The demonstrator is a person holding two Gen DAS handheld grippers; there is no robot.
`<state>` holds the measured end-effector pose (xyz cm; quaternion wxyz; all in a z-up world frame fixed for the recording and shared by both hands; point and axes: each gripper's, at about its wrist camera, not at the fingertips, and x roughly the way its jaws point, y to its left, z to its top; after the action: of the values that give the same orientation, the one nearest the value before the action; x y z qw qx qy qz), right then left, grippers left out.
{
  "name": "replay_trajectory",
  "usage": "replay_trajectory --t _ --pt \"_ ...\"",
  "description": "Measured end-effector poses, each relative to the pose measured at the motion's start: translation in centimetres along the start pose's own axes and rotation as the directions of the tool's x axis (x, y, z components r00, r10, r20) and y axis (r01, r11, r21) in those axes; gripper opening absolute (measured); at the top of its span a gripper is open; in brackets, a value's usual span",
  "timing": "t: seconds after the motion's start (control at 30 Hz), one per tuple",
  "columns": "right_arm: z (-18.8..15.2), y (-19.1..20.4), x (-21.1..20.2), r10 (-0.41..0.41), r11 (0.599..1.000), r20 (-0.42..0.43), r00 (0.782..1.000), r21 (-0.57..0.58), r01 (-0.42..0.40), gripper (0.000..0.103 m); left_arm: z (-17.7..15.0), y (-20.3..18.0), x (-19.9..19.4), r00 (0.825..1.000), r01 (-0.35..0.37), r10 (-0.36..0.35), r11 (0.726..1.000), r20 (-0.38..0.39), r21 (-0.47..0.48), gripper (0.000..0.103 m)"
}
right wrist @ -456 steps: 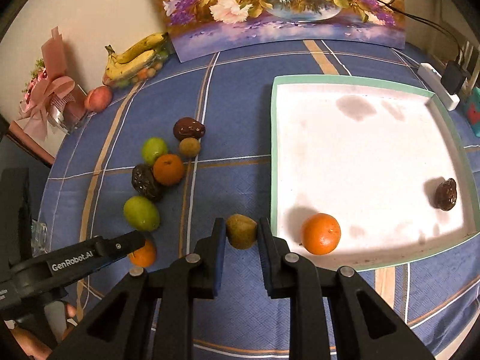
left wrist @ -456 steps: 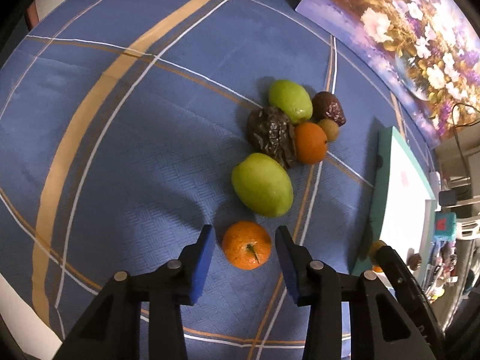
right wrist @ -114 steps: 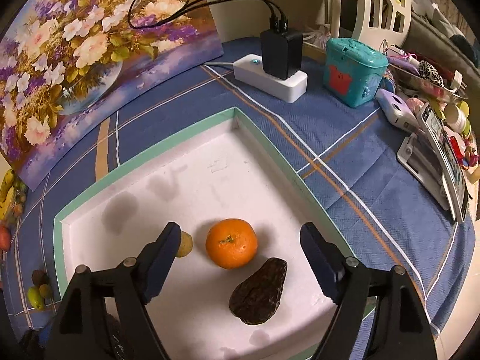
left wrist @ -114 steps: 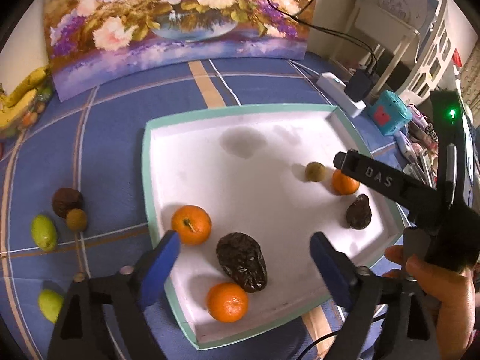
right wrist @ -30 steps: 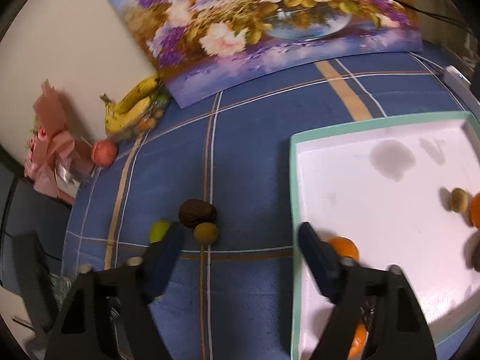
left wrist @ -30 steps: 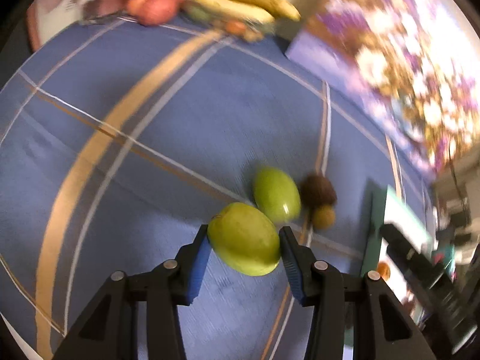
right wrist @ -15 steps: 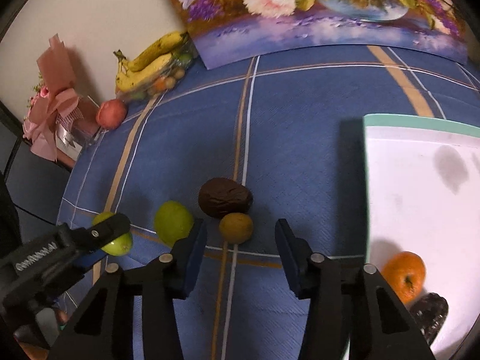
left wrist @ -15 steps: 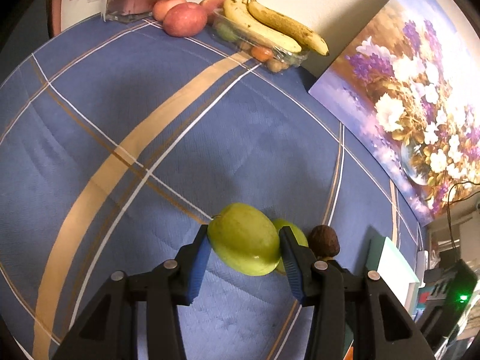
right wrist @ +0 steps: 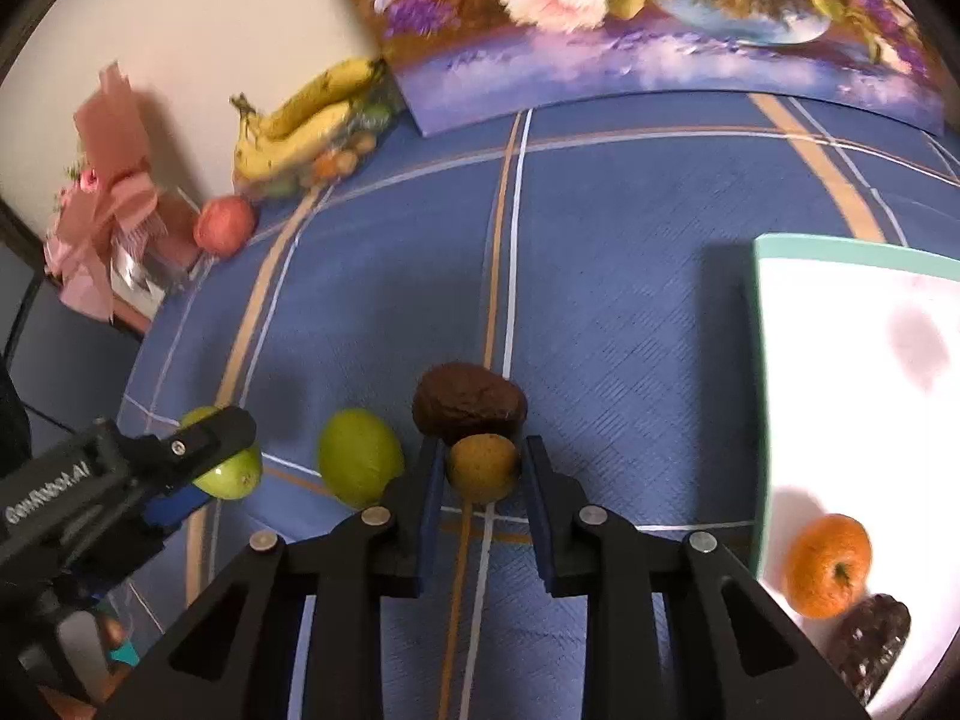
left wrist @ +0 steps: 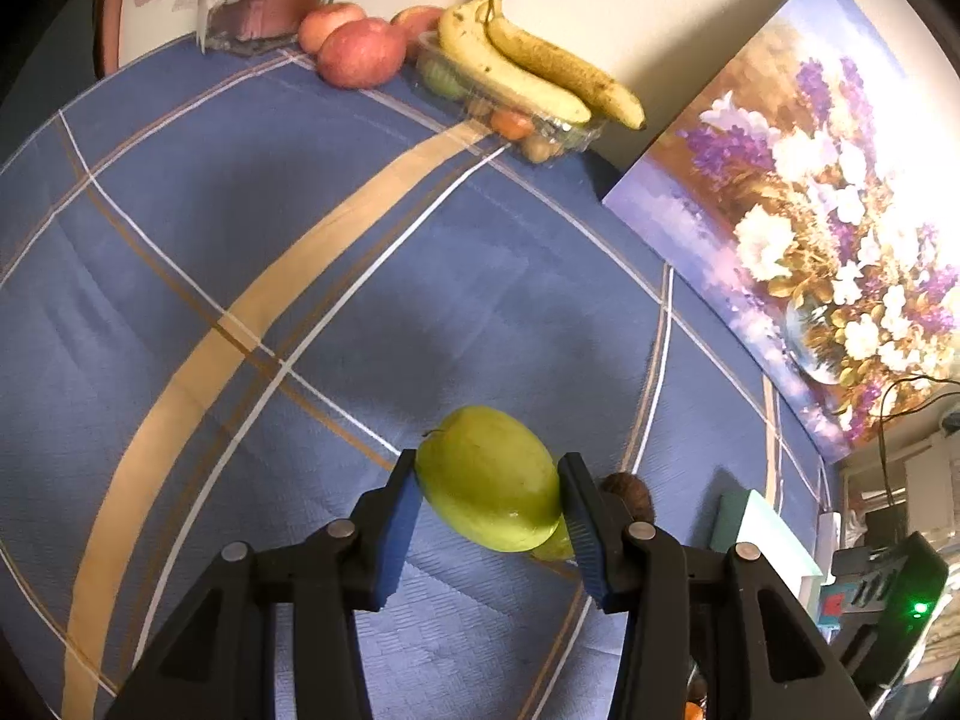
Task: Organize fruits
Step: 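Grasp a green fruit with the left tool while the right tool grasps a small brown kiwi, then lower the green fruit and kiwi into the white tray and open both tools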
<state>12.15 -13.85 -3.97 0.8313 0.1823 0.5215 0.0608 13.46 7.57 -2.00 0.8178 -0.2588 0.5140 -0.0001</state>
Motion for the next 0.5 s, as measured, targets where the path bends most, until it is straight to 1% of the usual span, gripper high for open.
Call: replay_trajectory --t 0.17,0.27,0.37,0.5 --pt "0.6 -0.5 -2.5 0.01 0.999 0.04 0.999 0.038 -0.011 0.027 0.0 -1.0 -0.9 1.0 0.021 -0.022 0.999 0.016 0.035 0.049" --pt "0.9 -1.4 -4.1 0.008 0.997 0.06 0.998 0.08 -0.013 0.027 -0.2 -1.8 -1.4 0.999 0.036 -0.037 0.998 0.023 0.06 0.049" --pt "1.1 -2.8 -5.5 -0.039 0.994 0.07 0.997 0.108 0.031 0.027 -0.6 -2.8 -1.8 0.998 0.062 -0.064 0.994 0.02 0.09 0.049" --pt "1.3 -5.6 -6.8 -0.106 0.98 0.08 0.991 0.18 0.09 0.027 -1.4 -4.3 -1.7 0.997 0.079 -0.08 0.988 0.003 0.132 0.049"
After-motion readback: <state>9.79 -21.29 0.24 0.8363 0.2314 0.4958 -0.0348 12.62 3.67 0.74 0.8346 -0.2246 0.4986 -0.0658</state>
